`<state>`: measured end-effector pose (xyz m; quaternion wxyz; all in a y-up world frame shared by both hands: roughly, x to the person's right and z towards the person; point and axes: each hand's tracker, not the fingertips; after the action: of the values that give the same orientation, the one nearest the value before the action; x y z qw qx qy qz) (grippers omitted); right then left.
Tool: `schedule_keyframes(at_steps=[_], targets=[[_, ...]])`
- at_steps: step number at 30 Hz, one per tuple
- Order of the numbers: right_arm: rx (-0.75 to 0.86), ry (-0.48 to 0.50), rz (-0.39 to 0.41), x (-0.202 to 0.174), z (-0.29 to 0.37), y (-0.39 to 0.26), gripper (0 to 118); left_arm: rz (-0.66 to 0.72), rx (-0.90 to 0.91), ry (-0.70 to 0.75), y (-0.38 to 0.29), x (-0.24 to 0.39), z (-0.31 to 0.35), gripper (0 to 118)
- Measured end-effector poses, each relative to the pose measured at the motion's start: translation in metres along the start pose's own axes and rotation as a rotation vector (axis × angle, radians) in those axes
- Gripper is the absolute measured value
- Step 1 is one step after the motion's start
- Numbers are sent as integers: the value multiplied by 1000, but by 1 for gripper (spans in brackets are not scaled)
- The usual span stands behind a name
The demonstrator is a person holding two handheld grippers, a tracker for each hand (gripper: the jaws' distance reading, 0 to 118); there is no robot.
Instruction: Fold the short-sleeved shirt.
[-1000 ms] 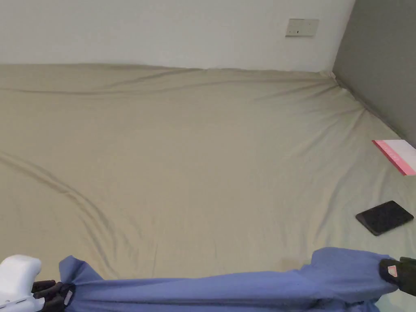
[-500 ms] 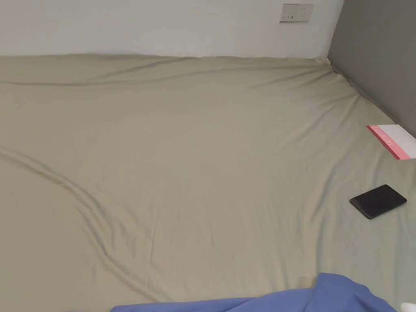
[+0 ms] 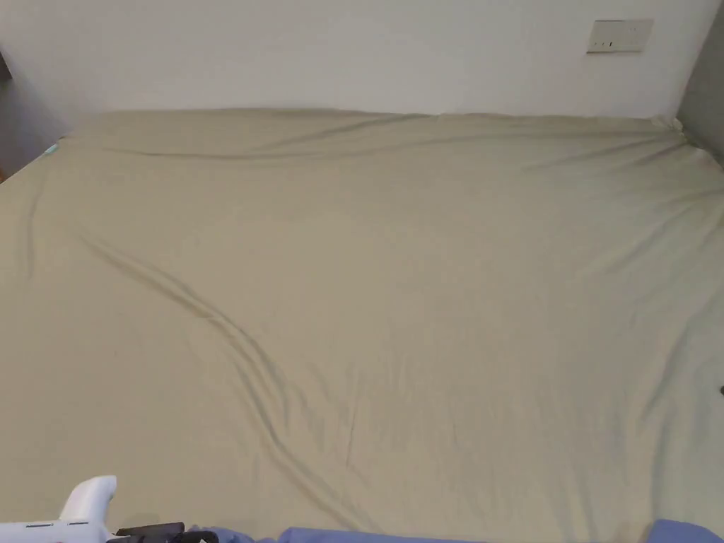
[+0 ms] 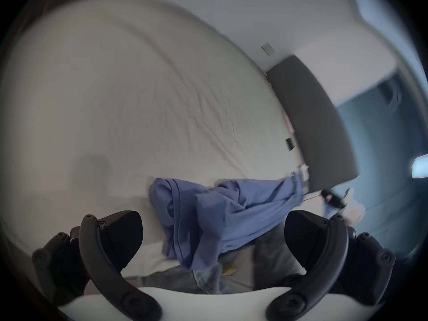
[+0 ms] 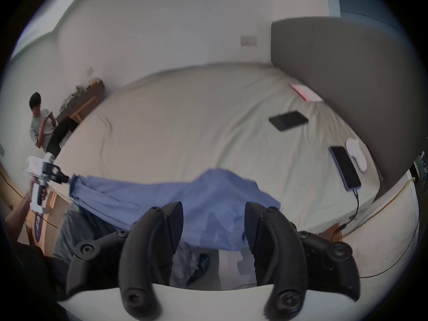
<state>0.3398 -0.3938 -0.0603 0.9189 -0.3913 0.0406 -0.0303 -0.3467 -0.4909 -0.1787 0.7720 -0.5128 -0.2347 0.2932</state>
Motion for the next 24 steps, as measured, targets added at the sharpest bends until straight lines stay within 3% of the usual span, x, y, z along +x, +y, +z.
schedule_keyframes(at_steps=[5,7,9,11,13,14,15,17,19,20,21,24], targets=[[47,66,-51,-9,6,12,61,360,-92,-190,8,-71,-50,118],[38,67,-59,-14,2,13,61,361,-137,-403,7,-71,-69,118],[20,82,-91,-18,-1,12,61,348,-196,-395,6,-61,-89,118],[39,130,-143,-21,-3,10,61,235,-194,-376,12,-47,-100,118],[40,122,-141,-27,-6,8,61,217,-215,-370,16,-41,-105,118],[36,118,-139,-30,-8,7,61,226,-221,-360,9,-6,-99,114],[29,114,-134,-32,-10,6,61,230,-227,-339,10,-5,-97,96],[12,109,-120,-36,-14,3,61,181,-158,-186,14,-3,-87,20],[2,110,-121,-37,-19,1,61,71,-110,59,17,-21,-88,20],[-3,111,-124,-38,-20,-1,61,133,-123,-106,14,-30,-87,20],[-5,113,-128,-39,-21,-2,61,210,-124,-149,15,-37,-85,20],[-2,118,-146,-40,-20,-4,61,172,-93,-86,11,-42,-77,20]])
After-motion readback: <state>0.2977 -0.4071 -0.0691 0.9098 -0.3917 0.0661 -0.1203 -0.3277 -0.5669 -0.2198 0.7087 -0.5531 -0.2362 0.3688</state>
